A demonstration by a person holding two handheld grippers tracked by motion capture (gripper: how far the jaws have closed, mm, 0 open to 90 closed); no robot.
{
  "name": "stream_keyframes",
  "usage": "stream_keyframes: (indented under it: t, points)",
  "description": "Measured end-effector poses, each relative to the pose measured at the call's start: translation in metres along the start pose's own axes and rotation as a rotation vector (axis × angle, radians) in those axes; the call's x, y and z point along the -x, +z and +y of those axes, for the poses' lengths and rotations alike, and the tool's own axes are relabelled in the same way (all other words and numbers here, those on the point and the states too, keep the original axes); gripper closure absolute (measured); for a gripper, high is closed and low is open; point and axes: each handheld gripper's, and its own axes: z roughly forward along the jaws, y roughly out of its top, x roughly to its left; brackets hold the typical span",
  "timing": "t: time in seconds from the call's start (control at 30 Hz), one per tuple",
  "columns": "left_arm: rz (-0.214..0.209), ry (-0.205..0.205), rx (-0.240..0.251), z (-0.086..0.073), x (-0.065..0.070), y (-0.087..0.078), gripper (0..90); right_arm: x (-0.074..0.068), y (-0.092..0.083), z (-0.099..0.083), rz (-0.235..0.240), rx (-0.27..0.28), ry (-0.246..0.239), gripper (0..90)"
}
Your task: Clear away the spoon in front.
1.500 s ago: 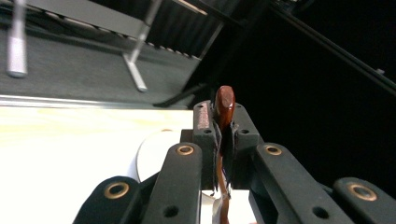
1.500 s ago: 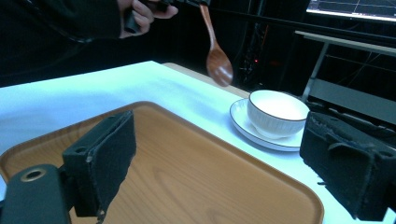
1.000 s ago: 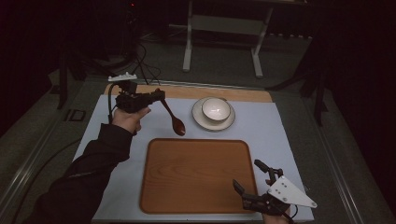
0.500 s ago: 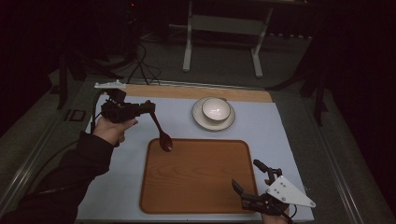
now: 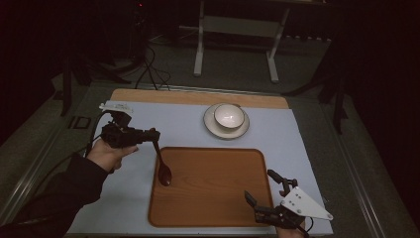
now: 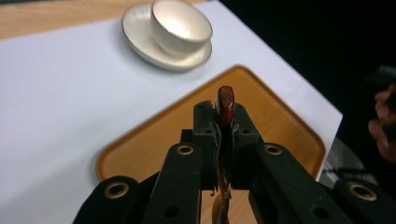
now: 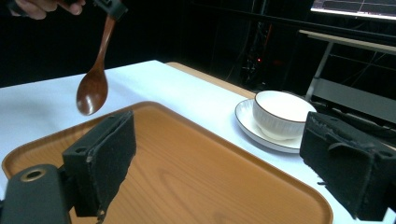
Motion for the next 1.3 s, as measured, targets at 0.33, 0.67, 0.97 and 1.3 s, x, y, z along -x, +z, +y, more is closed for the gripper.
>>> stream_keyframes:
  t: [0.33, 0.67, 0.97, 1.3]
  points:
    - [-0.068, -0.014, -0.159, -0.025, 0.015, 0.041, 84.3, -0.001, 0.0, 0.0, -0.007, -0.003, -0.006, 10.7]
    - [-0.087, -0.057, -0.224, -0.034, 0.014, 0.068, 84.2, -0.001, 0.0, 0.0, -0.008, -0.004, -0.011, 10.7]
    - [-0.071, -0.126, -0.226, -0.035, 0.009, 0.081, 84.1, -0.002, 0.0, 0.0, -0.006, -0.005, -0.015, 10.7]
    - [0.025, -0.267, -0.17, -0.049, -0.002, 0.103, 82.4, -0.002, 0.001, 0.0, -0.005, -0.009, -0.015, 10.7]
